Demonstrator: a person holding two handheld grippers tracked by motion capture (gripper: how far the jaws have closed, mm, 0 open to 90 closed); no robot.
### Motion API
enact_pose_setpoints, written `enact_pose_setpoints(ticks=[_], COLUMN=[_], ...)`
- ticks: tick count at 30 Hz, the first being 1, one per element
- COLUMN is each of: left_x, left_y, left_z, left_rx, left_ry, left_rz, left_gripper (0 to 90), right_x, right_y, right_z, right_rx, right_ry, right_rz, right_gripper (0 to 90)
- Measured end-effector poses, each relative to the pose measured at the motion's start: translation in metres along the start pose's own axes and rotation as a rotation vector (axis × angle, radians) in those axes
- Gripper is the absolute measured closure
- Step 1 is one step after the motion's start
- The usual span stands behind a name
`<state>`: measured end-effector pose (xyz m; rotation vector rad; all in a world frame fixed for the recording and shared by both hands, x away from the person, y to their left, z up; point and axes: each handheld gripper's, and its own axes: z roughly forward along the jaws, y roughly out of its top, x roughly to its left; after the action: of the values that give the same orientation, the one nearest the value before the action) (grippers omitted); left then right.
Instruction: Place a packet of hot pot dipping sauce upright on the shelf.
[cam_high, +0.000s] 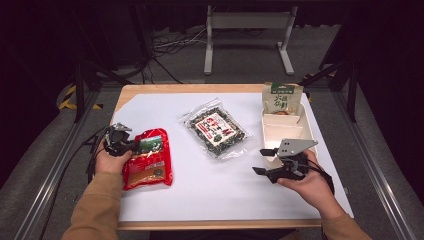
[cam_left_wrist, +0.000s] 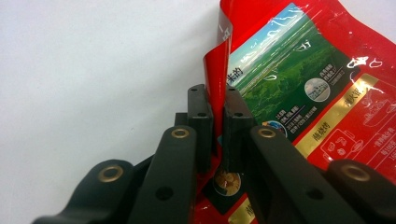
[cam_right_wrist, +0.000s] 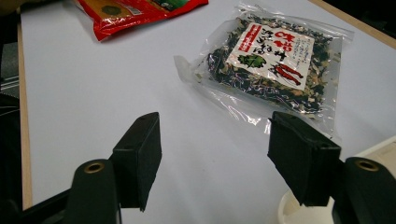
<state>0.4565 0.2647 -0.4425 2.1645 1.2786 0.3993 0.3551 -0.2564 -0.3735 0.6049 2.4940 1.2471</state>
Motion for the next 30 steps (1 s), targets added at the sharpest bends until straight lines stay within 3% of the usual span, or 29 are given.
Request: enact_pose_setpoints(ticks=[6, 11, 14, 21, 30], left_x=[0.004, 0.009, 0.007, -0.006, -0.041], left_y=[0.001, 0.004, 0.005, 0.011, 0.02], left_z=[-0.006, -0.03, -0.044, -0.085, -0.136], left_rx=[-0.001, -0.063, -0.095, -0.178, -0.255], left_ry=[-0.036, -0.096, -0.103, -0.119, -0.146], left_rz=[-0.03, -0.059, -0.062, -0.022, 0.097], left_gripper=[87.1, 87.2, 87.3, 87.7, 87.8], right_x=[-0.002, -0.002, -0.001, 0.0, 0.001], right_y=[-0.001, -0.001, -0.001, 0.002, 0.004], right_z=[-0.003, -0.005, -0.005, -0.006, -0.009], right_rx=[-0.007, -0.013, -0.015, -0.019, -0.029], right_ry=[-0.009, -0.013, -0.007, -0.011, -0.028], right_rz=[0.006, 0.01, 0.009, -0.008, -0.035], right_gripper=[35.5, 38.4, 40.0, 42.3, 43.2])
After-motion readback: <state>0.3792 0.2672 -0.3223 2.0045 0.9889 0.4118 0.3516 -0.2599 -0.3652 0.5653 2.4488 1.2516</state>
